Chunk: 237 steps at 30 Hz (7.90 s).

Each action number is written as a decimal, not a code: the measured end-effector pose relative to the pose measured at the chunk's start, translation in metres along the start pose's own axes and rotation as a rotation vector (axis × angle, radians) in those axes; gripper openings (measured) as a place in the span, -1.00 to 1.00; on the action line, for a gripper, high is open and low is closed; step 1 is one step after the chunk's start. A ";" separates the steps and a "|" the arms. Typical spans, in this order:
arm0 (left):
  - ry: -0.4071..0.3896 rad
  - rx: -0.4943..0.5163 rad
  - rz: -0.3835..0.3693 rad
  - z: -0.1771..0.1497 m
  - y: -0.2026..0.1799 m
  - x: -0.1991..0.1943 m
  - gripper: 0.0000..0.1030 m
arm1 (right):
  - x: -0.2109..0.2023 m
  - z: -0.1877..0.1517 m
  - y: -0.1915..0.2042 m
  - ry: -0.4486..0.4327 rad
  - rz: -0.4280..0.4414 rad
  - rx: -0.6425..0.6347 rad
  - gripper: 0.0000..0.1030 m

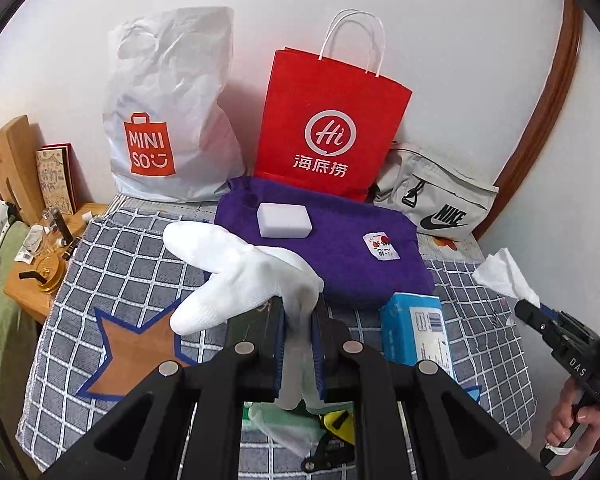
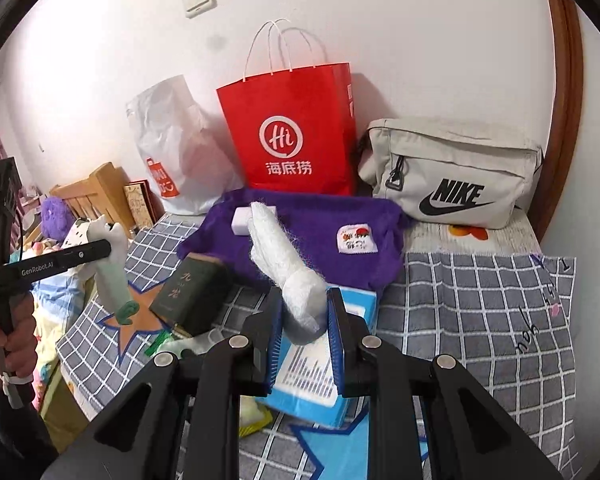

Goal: Organize soft objects
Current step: 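Carry the roll and the glove up toward the purple towel, then lower the roll and glove onto the purple towel and open both grippers, then withdraw both grippers from the towel toward the remaining items, then grasp the green leaf-print tissue pack with the right gripper, then grasp the yellow-black pouch with the left gripper while the right holds the tissue pack, then carry the tissue pack and the pouch up toward the purple towel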

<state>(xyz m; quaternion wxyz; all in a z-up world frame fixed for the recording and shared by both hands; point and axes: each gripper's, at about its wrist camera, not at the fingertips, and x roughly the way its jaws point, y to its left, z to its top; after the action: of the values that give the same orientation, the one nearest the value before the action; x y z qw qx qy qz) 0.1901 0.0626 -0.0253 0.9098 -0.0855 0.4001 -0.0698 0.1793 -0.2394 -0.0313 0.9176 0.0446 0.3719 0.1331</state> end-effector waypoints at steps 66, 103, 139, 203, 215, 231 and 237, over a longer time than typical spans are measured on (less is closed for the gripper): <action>0.210 -0.067 -0.033 0.084 0.025 0.232 -0.76 | 0.259 0.042 -0.066 0.296 0.002 -0.018 -0.58; 0.154 -0.047 0.048 0.012 0.037 0.087 0.27 | 0.115 -0.025 0.036 0.220 0.120 -0.093 0.37; 0.174 -0.072 0.018 -0.080 0.053 0.029 0.27 | 0.075 -0.102 0.106 0.270 0.049 -0.299 -0.17; 0.116 0.090 -0.070 -0.107 -0.031 0.048 -0.53 | 0.033 -0.152 0.015 0.223 -0.037 -0.077 0.00; 0.067 0.049 -0.026 -0.079 -0.023 0.013 -0.53 | 0.007 -0.111 0.012 0.143 -0.038 -0.043 0.00; -0.008 0.025 0.022 -0.026 -0.014 -0.006 -0.53 | 0.004 -0.036 0.016 0.051 -0.033 -0.067 0.00; -0.024 0.036 0.031 -0.010 -0.015 -0.005 -0.53 | 0.011 -0.013 0.017 0.024 -0.031 -0.073 0.00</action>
<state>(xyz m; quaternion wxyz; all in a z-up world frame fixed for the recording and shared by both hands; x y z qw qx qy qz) 0.1787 0.0476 -0.0255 0.9170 -0.0637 0.3890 -0.0620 0.1737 -0.2201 -0.0451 0.9160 0.0034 0.3785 0.1328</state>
